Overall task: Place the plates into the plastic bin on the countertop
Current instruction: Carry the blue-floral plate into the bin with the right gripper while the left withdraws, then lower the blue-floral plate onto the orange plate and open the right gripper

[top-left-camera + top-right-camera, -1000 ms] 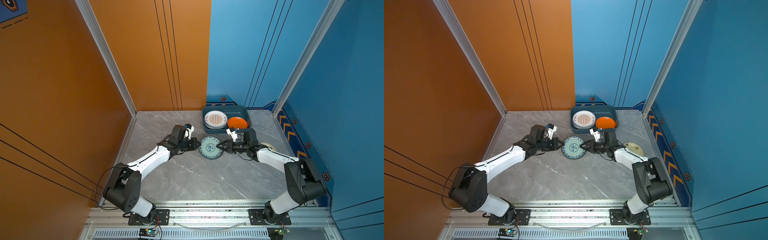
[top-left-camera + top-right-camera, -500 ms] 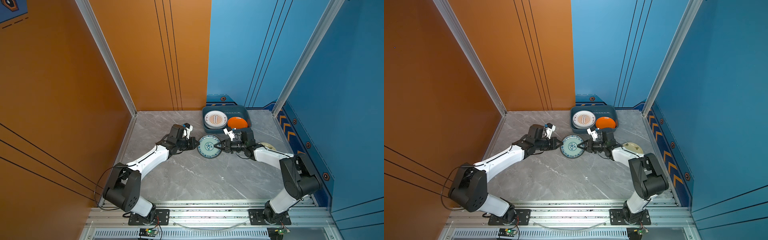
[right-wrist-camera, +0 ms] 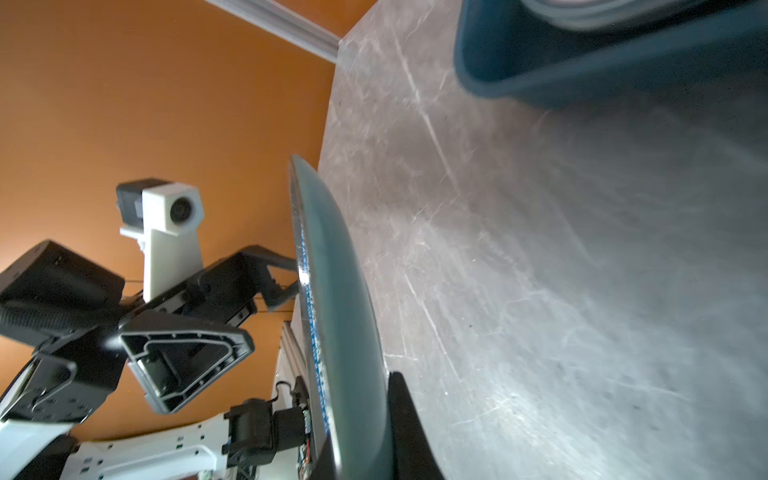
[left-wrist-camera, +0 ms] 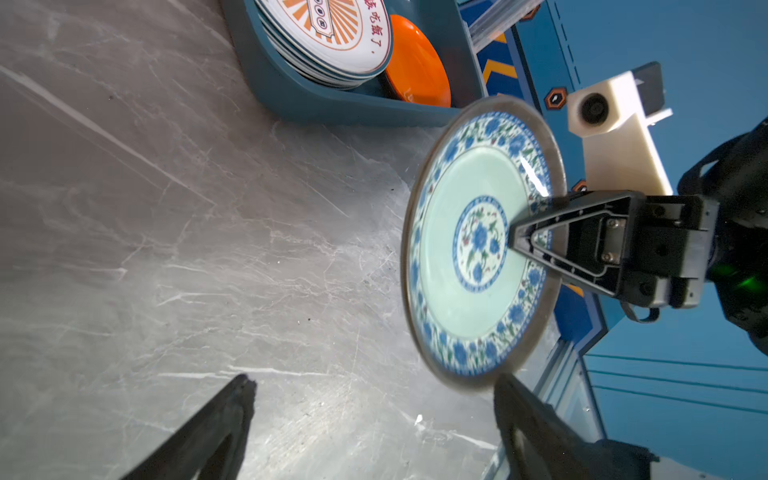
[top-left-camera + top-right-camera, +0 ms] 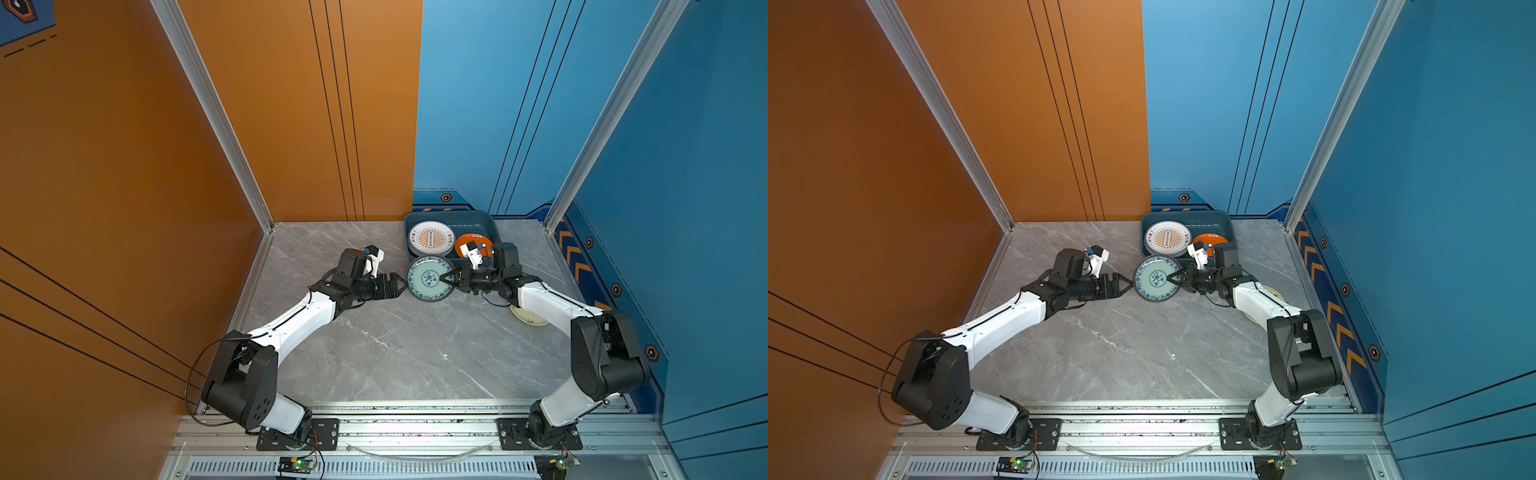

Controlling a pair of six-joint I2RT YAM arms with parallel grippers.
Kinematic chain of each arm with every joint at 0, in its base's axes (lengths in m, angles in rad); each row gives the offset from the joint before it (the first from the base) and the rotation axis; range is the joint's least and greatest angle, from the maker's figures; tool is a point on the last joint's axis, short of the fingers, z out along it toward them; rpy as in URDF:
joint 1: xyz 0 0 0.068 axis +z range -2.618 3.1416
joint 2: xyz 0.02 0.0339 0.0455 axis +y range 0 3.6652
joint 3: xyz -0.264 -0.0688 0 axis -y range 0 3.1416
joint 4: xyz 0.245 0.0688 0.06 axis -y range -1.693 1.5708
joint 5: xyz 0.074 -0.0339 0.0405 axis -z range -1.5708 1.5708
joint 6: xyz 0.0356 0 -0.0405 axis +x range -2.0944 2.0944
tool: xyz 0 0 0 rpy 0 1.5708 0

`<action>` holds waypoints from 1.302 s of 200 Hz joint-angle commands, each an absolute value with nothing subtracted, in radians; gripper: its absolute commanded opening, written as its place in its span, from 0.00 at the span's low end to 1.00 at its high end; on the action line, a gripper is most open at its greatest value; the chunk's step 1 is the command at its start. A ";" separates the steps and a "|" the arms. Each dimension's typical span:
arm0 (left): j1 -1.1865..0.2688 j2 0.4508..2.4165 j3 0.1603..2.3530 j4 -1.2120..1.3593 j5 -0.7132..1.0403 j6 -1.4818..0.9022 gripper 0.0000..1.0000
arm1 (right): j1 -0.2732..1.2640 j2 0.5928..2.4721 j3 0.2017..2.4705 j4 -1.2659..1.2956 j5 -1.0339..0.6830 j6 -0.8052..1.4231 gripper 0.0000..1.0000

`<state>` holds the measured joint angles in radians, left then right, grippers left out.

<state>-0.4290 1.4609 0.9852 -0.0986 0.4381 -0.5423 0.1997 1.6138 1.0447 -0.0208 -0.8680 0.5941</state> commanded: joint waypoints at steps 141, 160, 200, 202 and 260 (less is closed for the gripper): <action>-0.316 1.275 0.792 -0.120 0.398 -0.499 0.98 | 0.009 1.986 1.778 -0.573 -0.170 0.411 0.00; -0.303 1.274 0.782 -0.115 0.404 -0.499 0.98 | 0.009 2.041 1.832 -0.581 -0.154 0.416 0.00; -0.293 1.282 0.778 -0.100 0.420 -0.503 0.98 | 0.008 2.149 1.896 -0.583 -0.155 0.424 0.00; -0.293 1.283 0.778 -0.100 0.421 -0.503 0.98 | 0.008 2.153 1.900 -0.582 -0.156 0.425 0.00; -0.278 1.295 0.772 -0.083 0.436 -0.514 0.98 | -0.002 2.233 1.928 -0.572 -0.205 0.446 0.00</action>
<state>-0.2874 1.2896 0.7849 -0.1024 0.4053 -0.5198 0.0059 2.2147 1.9079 -0.5491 -0.1810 0.4355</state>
